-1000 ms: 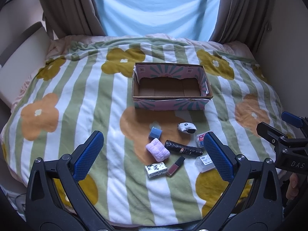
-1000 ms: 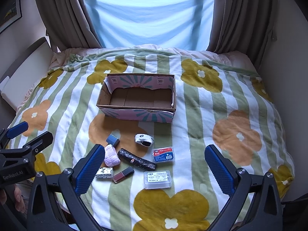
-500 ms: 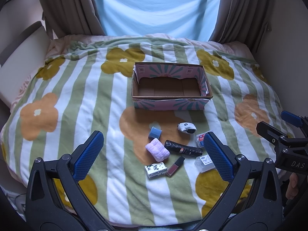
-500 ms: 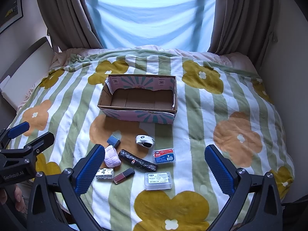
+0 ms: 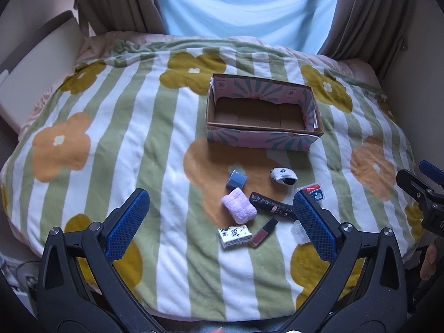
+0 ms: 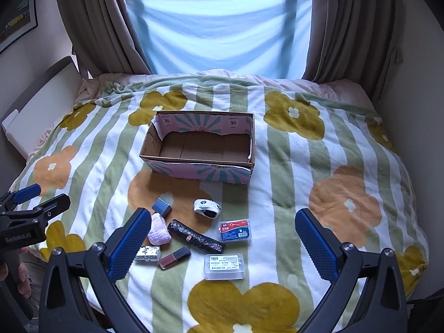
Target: Organize objects
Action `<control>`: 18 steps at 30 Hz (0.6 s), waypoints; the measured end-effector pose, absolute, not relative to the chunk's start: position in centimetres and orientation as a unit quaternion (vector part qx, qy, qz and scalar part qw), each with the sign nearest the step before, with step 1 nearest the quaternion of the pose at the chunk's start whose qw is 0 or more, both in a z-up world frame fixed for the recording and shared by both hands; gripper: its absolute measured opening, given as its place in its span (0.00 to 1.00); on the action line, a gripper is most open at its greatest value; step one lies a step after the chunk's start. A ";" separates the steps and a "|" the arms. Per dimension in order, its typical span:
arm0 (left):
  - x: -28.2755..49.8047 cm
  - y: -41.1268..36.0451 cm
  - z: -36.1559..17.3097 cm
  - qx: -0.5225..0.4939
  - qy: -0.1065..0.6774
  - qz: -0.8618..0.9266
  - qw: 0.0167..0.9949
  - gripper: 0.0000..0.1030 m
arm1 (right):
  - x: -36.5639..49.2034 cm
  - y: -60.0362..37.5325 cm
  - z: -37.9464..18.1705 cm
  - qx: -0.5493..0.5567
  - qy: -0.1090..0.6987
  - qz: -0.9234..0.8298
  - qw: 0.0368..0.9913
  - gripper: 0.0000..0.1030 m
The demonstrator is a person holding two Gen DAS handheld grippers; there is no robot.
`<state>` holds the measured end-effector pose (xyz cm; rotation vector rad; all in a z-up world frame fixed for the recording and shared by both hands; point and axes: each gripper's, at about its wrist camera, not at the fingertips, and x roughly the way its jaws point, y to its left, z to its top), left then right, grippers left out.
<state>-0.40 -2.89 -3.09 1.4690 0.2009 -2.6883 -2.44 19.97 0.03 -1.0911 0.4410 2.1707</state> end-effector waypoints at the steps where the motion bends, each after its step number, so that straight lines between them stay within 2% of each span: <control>1: -0.4 -3.1 -3.8 0.485 0.070 -0.871 0.037 1.00 | -2.4 20.1 -0.5 -0.421 0.172 0.828 0.329 1.00; 7: -0.5 -3.3 -9.2 0.537 0.087 -0.838 0.044 1.00 | -2.3 20.9 -5.0 -0.453 0.194 0.810 0.319 1.00; 18: -1.7 0.2 -22.2 0.611 0.111 -0.783 0.034 1.00 | -1.9 20.8 -17.7 -0.521 0.233 0.767 0.292 1.00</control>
